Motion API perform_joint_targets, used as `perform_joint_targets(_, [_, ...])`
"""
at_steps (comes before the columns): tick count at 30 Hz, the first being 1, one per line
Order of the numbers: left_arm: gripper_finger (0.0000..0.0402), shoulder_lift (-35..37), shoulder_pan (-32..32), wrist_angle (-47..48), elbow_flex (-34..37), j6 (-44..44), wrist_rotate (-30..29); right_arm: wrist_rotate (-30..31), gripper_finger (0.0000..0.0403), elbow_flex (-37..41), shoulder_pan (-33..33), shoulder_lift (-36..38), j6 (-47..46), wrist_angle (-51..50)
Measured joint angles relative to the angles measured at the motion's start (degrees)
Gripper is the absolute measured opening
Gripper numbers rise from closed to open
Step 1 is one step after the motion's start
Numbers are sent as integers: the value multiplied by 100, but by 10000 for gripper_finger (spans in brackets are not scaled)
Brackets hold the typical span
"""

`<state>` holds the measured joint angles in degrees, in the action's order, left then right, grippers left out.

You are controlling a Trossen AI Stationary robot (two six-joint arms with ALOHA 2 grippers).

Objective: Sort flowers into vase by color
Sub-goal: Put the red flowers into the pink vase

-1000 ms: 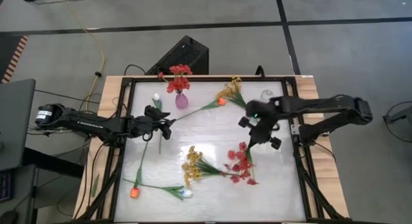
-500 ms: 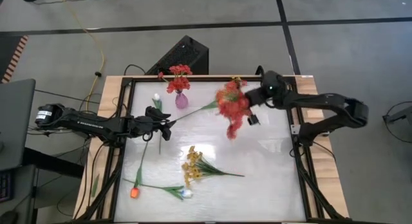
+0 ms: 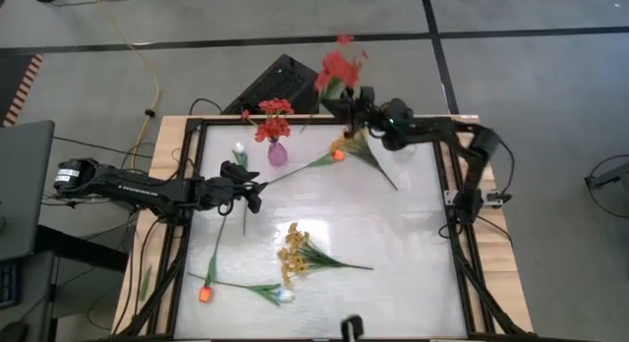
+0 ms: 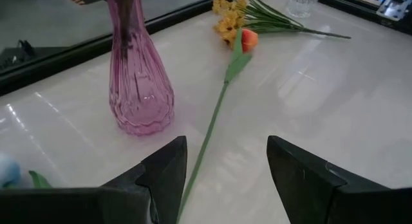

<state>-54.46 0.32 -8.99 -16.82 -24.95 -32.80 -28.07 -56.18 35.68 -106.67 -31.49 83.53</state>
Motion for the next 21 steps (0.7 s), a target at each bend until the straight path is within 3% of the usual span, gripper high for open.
perform_joint_targets(10, [203, 0, 0, 9, 0, 490, 19, 385, 17, -1137, 174, -1110, -707, -272])
perform_joint_targets(21, [203, 0, 0, 79, 0, 717, 55, 552, 16, -2078, -218, -1454, -237, -1628])
